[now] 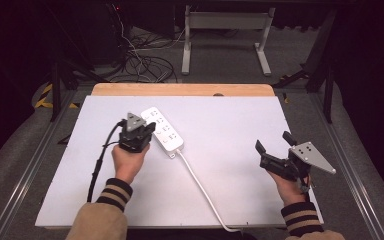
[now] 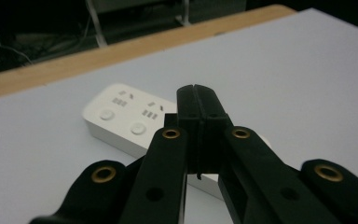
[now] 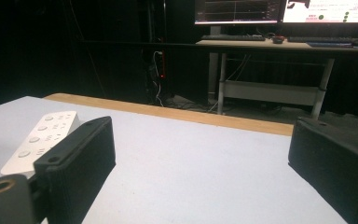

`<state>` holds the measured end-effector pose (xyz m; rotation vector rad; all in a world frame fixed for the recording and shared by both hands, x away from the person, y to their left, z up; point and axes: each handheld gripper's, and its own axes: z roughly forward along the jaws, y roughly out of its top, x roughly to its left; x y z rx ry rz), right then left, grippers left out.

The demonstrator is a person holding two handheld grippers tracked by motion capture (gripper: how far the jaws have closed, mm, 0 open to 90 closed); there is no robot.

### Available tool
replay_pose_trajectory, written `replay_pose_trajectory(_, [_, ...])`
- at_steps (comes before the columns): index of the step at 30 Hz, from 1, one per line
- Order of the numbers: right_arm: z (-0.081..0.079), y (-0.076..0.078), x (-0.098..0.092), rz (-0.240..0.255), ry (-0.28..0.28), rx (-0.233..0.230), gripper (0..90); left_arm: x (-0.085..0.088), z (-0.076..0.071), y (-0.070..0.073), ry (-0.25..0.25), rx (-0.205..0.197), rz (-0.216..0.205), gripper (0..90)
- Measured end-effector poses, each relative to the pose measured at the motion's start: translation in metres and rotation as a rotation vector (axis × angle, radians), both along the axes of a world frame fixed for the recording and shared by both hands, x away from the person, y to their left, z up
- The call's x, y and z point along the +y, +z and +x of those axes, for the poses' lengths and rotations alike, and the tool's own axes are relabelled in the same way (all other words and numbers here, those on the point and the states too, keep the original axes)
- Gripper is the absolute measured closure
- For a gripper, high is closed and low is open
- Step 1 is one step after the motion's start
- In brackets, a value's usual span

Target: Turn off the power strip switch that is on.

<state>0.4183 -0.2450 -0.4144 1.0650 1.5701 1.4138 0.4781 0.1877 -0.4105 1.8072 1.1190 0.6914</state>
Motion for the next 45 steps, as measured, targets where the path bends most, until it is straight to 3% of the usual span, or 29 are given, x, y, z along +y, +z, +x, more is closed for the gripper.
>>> replay_pose_trajectory(1, [0.0,0.0,0.0,0.0,-0.001,-0.001,7.5,0.014,-0.015,0.014,0.015,-0.055,-0.019,90.0])
replay_pose_trajectory(2, [0.0,0.0,0.001,-0.001,0.001,-0.002,7.5,0.021,-0.024,0.02,0.013,-0.085,-0.027,90.0])
replay_pose_trajectory(5, [-0.001,0.0,0.002,-0.002,0.002,-0.001,7.6,0.037,-0.051,0.034,0.008,-0.144,-0.061,90.0])
replay_pose_trajectory(6, [0.0,0.0,0.002,-0.001,0.003,0.0,7.6,0.037,-0.051,0.034,0.008,-0.144,-0.061,90.0])
replay_pose_trajectory(9, [0.0,0.0,0.003,-0.005,0.003,-0.001,7.6,0.052,-0.086,0.041,-0.004,-0.213,-0.063,90.0])
replay_pose_trajectory(11, [0.0,0.0,0.003,-0.005,0.0,0.001,7.6,0.065,-0.109,0.042,0.007,-0.25,-0.089,90.0])
replay_pose_trajectory(16, [0.001,0.002,0.003,0.002,-0.004,-0.006,7.7,0.096,-0.146,0.041,0.098,-0.306,-0.163,90.0])
replay_pose_trajectory(17, [0.001,0.002,0.004,0.0,-0.005,-0.006,7.6,0.101,-0.151,0.043,0.123,-0.337,-0.169,90.0])
replay_pose_trajectory(20, [0.001,0.002,0.006,-0.002,-0.001,-0.005,7.6,0.103,-0.152,0.043,0.142,-0.353,-0.164,89.9])
replay_pose_trajectory(30, [0.001,0.002,0.004,-0.003,-0.002,-0.006,7.6,0.098,-0.147,0.039,0.139,-0.348,-0.153,89.8])
replay_pose_trajectory(31, [0.0,0.002,0.004,-0.002,-0.001,-0.005,7.7,0.098,-0.148,0.037,0.136,-0.375,-0.156,83.8])
replay_pose_trajectory(35, [0.001,0.002,0.005,-0.006,0.001,-0.005,7.6,0.097,-0.144,0.032,0.131,-0.421,-0.186,30.8])
replay_pose_trajectory(36, [0.001,0.002,0.005,-0.006,0.001,-0.005,7.6,0.098,-0.142,0.031,0.127,-0.425,-0.201,30.8])
replay_pose_trajectory(37, [0.001,0.002,0.005,-0.007,0.002,-0.007,7.6,0.099,-0.141,0.031,0.113,-0.428,-0.221,18.7])
replay_pose_trajectory(38, [0.001,0.002,0.005,-0.007,0.002,-0.007,7.6,0.1,-0.139,0.03,0.103,-0.433,-0.231,18.7])
replay_pose_trajectory(39, [0.0,0.002,0.006,-0.01,0.001,-0.007,7.6,0.1,-0.139,0.03,0.121,-0.439,-0.229,10.6])
replay_pose_trajectory(45, [0.0,0.002,0.005,-0.005,0.0,-0.004,7.6,0.101,-0.136,0.028,0.159,-0.426,-0.231,7.0])
